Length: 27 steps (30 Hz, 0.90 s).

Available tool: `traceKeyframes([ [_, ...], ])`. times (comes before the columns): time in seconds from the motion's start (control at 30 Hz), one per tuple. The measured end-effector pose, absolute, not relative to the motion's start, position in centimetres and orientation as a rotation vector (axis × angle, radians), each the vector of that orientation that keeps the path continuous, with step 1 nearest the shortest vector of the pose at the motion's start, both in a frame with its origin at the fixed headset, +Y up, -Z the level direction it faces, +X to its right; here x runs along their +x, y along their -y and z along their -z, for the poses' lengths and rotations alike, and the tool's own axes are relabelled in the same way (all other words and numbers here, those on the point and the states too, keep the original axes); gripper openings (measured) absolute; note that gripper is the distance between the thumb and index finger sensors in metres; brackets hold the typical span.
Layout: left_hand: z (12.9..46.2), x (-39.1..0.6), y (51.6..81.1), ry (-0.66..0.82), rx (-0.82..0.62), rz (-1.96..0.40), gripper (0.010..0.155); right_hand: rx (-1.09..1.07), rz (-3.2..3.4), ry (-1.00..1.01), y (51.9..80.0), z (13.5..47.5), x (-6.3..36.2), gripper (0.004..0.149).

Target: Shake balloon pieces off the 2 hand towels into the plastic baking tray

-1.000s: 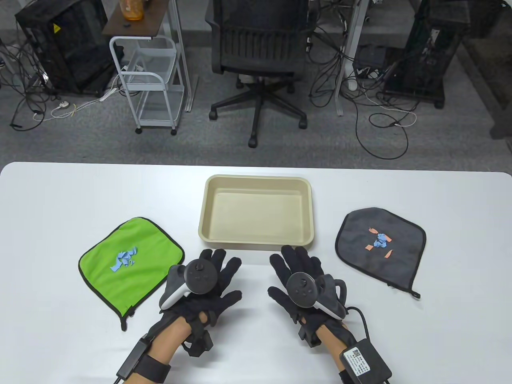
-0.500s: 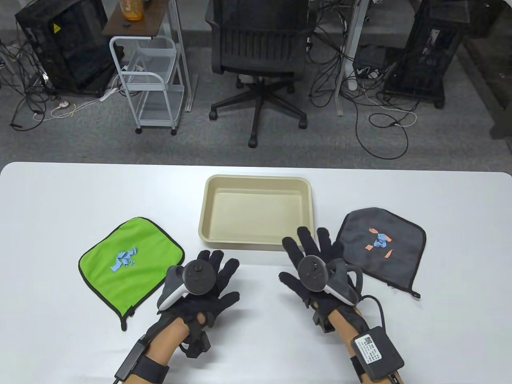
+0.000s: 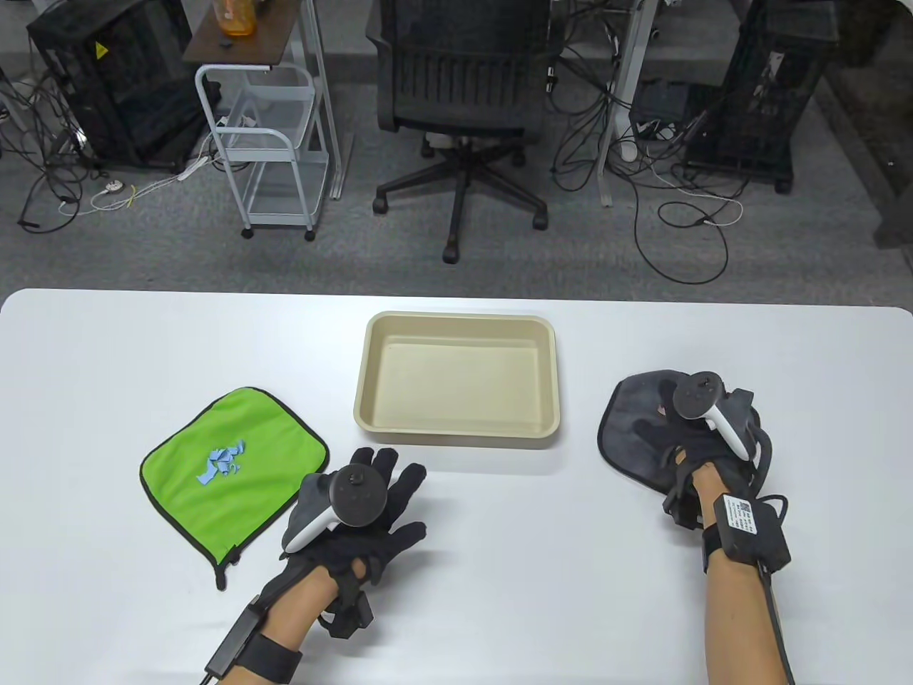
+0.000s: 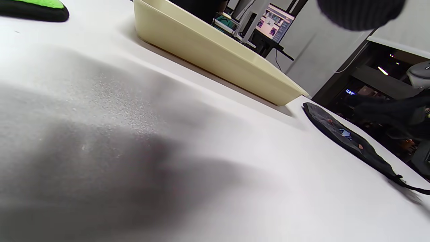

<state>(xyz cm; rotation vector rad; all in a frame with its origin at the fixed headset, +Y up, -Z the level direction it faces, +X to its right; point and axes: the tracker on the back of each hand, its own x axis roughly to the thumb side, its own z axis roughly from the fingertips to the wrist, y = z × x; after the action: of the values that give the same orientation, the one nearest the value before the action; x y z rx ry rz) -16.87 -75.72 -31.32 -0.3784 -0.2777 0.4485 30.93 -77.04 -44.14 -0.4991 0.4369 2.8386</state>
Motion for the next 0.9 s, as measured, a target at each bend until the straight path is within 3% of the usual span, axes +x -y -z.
traceKeyframes([
  [0.53,31.3,-17.5,75.8,0.263,-0.384,-0.441,0.078,-0.561,-2.883,-0.649,81.1,48.2,30.3,0.083],
  [0.9,31.2,-17.4,76.0,0.263,-0.398,-0.428,0.079,-0.493,-2.903,-0.693,81.3,45.0,29.1,0.084],
])
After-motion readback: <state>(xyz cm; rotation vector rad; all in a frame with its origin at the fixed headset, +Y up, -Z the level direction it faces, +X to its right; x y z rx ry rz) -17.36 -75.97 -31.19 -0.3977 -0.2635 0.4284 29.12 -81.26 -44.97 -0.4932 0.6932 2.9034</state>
